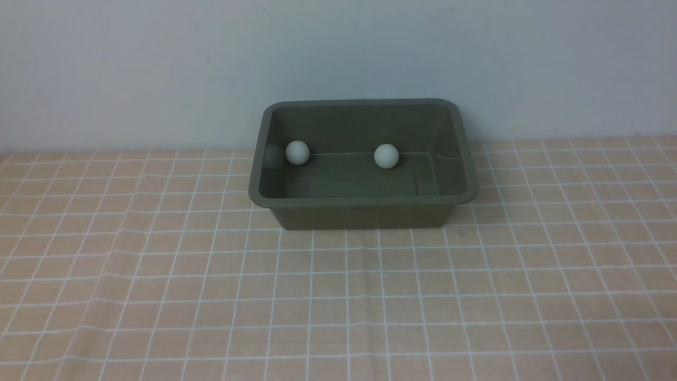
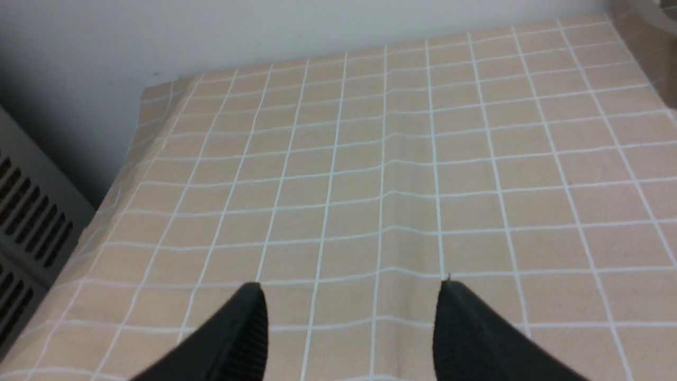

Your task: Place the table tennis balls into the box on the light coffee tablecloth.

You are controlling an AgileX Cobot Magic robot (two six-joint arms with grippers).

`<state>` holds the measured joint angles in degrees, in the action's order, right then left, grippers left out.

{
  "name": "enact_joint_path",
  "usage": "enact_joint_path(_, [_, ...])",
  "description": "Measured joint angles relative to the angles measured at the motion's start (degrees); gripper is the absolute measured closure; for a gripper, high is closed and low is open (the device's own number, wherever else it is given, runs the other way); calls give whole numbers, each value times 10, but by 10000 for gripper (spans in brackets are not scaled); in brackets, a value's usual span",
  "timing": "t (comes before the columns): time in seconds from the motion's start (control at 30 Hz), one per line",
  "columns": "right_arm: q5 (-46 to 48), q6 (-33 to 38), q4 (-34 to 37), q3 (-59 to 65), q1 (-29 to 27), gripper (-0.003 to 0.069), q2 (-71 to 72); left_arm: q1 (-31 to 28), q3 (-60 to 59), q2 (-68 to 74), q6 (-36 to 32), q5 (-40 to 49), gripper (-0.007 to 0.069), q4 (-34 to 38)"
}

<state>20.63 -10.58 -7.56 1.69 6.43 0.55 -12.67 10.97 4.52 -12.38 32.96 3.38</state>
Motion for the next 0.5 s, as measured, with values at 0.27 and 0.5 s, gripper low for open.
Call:
enact_joint_path(0.27, [0, 0, 0, 0, 0, 276, 0, 92, -21, -41, 78, -5, 274, -65])
enact_joint_path(0.5, [0, 0, 0, 0, 0, 276, 0, 108, -56, -53, 95, -16, 274, -83])
